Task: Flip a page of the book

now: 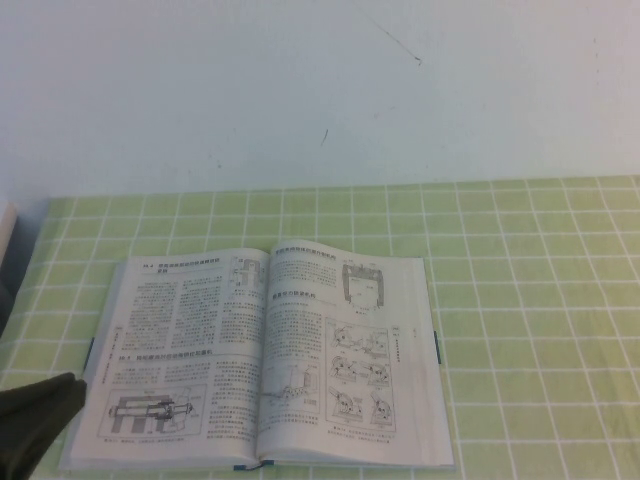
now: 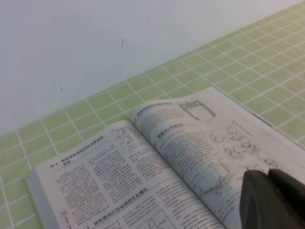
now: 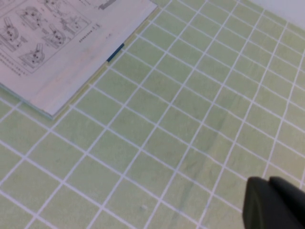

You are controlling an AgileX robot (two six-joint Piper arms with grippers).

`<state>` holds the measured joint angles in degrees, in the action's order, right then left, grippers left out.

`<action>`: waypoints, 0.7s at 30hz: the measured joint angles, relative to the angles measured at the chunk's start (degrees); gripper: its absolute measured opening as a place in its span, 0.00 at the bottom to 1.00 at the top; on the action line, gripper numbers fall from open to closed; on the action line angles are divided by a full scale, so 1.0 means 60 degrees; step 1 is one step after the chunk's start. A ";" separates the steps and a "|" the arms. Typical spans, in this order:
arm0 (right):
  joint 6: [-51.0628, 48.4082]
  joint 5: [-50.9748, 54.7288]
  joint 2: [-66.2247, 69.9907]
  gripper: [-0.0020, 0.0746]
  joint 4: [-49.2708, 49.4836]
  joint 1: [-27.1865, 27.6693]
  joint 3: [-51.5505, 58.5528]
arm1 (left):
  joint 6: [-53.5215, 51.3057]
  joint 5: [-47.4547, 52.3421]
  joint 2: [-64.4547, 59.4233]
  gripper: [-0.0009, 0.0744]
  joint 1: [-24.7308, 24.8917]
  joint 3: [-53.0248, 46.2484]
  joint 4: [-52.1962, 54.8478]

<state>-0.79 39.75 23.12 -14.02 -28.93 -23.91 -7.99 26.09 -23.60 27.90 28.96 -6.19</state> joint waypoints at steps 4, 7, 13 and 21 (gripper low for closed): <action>0.0004 -0.0016 0.0000 0.02 0.0000 0.0000 0.0000 | 0.0000 0.0459 0.0000 0.01 0.0000 0.0000 0.0000; 0.0020 -0.0016 0.0000 0.02 0.0000 0.0000 0.0000 | 0.0000 0.0739 0.0000 0.01 0.0000 0.0000 0.0000; 0.0020 0.0107 0.0000 0.02 0.0000 0.0000 0.0000 | 0.0000 0.1028 0.0000 0.01 0.0000 0.0000 0.0000; 0.0020 0.0107 0.0000 0.02 0.0000 0.0000 0.0000 | -0.0055 0.0409 0.1078 0.01 -0.1075 -0.1041 0.0107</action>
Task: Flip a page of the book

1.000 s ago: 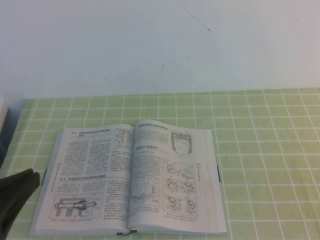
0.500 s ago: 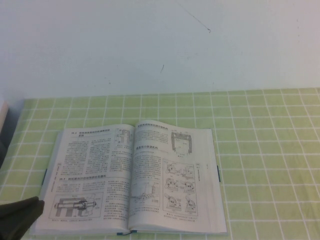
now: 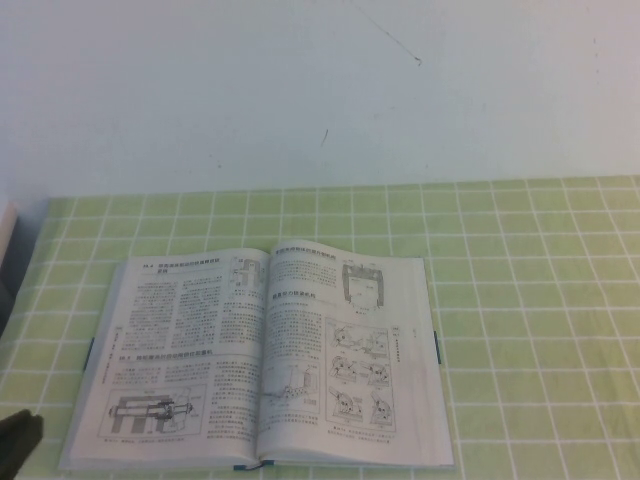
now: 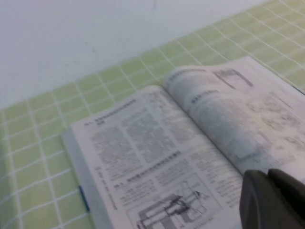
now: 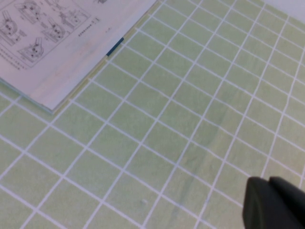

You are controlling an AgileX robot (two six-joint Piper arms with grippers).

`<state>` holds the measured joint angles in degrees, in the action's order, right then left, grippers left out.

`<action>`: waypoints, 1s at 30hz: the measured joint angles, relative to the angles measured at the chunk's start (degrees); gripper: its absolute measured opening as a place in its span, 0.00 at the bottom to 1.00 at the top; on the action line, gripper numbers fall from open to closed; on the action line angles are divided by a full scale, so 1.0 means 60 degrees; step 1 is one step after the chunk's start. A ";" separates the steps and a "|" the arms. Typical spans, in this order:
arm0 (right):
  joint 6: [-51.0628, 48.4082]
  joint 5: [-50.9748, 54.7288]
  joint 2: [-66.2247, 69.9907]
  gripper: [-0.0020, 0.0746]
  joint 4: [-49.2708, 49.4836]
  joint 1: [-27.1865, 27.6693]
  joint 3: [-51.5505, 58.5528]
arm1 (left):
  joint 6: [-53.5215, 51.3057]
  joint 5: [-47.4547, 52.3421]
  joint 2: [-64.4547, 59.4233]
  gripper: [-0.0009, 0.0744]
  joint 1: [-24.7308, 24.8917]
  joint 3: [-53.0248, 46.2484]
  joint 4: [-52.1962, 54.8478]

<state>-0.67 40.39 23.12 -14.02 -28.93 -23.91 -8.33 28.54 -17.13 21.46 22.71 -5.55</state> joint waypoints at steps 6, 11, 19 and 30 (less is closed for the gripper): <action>0.0000 0.0006 0.0000 0.02 0.0000 0.0000 0.0000 | -0.0254 -0.2027 0.2269 0.01 -0.1763 -0.2026 -0.0390; 0.0020 0.0022 0.0000 0.02 0.0021 0.0000 0.0000 | 0.0122 -0.3618 0.2930 0.01 -0.2702 -0.3856 -0.0351; 0.0020 0.0022 -0.0008 0.02 0.0021 0.0000 0.0006 | 0.1911 -0.1780 0.2969 0.01 -0.3209 -0.3993 -0.0040; 0.0020 0.0022 -0.0008 0.02 0.0021 0.0000 0.0079 | 0.2089 -0.1686 0.2969 0.01 -0.2760 -0.3980 0.0136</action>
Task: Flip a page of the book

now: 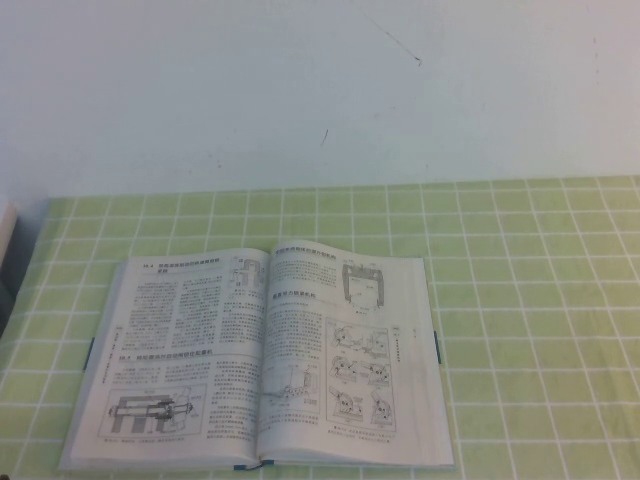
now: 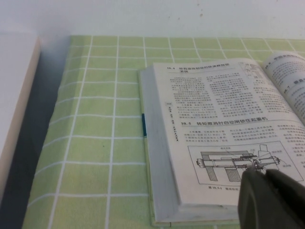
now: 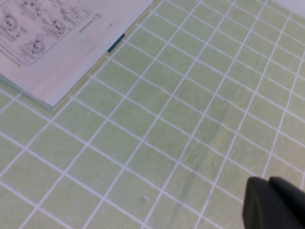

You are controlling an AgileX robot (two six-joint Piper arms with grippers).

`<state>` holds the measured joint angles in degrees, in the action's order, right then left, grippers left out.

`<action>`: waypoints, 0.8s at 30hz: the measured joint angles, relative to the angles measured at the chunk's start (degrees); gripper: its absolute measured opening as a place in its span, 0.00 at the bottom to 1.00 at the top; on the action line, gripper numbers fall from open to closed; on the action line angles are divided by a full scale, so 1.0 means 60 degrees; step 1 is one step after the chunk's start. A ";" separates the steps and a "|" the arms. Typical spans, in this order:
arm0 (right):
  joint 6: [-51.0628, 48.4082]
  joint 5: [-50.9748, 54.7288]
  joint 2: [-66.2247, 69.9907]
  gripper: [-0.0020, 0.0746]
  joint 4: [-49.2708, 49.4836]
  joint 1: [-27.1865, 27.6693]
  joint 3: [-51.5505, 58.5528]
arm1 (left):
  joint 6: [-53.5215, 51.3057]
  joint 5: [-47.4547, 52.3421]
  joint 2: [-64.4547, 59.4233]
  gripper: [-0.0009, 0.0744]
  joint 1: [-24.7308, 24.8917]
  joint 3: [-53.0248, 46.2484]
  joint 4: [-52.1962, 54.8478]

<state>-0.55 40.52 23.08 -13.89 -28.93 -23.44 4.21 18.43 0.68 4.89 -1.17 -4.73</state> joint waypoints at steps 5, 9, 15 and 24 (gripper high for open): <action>0.0000 0.0000 0.0000 0.02 0.0000 0.0000 0.0000 | 0.0275 0.0008 0.0000 0.01 0.0000 0.0006 0.0013; 0.0000 0.0000 0.0000 0.02 0.0000 0.0000 0.0000 | 0.0453 0.0035 0.0004 0.01 0.0000 0.0021 0.0128; 0.0000 0.0006 0.0000 0.02 0.0000 0.0000 0.0000 | 0.0474 0.0051 0.0004 0.01 -0.0091 0.0021 0.0231; 0.0000 0.0006 0.0000 0.02 0.0000 0.0000 0.0000 | 0.0488 0.0088 0.0004 0.01 -0.0204 0.0021 0.0262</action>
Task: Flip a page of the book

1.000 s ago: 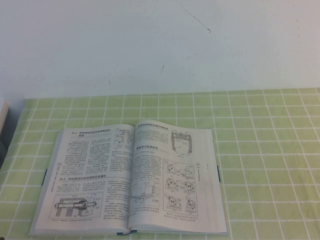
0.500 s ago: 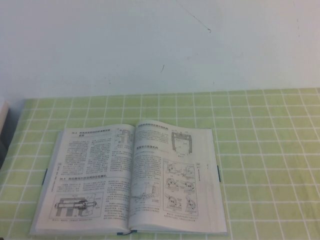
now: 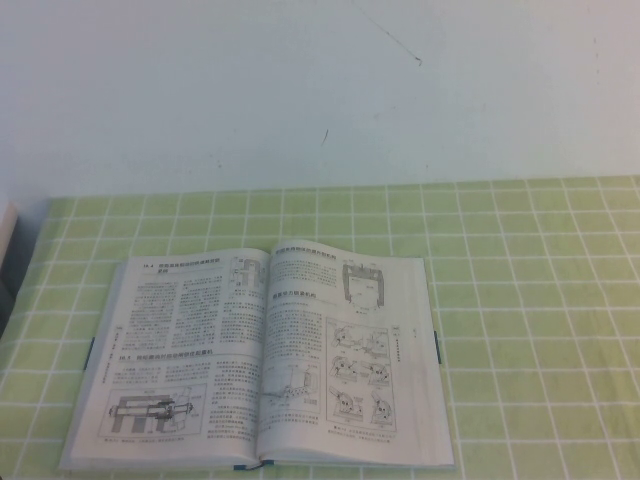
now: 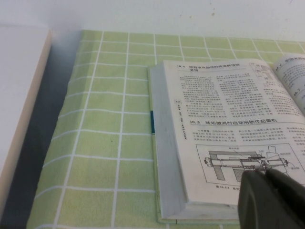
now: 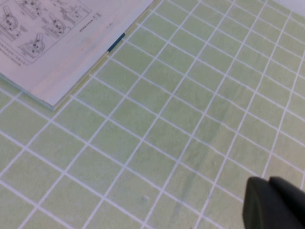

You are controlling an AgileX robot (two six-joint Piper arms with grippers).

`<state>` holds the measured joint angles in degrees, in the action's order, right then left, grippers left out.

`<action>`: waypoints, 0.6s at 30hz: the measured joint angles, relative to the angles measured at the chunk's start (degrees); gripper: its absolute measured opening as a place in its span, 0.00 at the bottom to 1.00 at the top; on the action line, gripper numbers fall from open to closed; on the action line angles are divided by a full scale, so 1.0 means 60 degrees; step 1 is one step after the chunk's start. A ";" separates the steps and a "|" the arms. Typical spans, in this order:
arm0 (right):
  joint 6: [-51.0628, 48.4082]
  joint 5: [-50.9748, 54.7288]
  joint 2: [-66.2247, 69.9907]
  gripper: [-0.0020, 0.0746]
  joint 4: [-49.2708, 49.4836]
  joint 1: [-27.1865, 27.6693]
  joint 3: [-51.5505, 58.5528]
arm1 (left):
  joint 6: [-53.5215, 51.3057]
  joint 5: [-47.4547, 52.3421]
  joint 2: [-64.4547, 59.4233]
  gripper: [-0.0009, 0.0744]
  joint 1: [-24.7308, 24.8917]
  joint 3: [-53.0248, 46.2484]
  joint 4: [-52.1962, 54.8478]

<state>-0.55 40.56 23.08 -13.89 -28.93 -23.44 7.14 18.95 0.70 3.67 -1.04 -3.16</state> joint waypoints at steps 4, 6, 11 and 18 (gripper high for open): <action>0.0000 0.0000 0.0000 0.02 0.0000 0.0000 0.0000 | 0.0000 0.0000 0.0000 0.01 0.0000 0.0000 0.0000; 0.0000 0.0000 0.0000 0.02 0.0000 0.0000 0.0000 | -0.0017 0.0000 0.0000 0.01 0.0000 0.0000 0.0000; 0.0000 0.0015 0.0000 0.02 0.0000 0.0000 0.0000 | -0.0251 0.0018 0.0000 0.01 0.0000 0.0000 0.0000; 0.0000 0.0015 0.0000 0.02 0.0000 0.0000 0.0000 | -0.0737 0.0018 0.0000 0.01 0.0000 0.0000 0.0000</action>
<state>-0.55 40.65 23.08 -13.89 -28.93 -23.44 2.72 19.06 0.70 3.67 -1.04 -3.16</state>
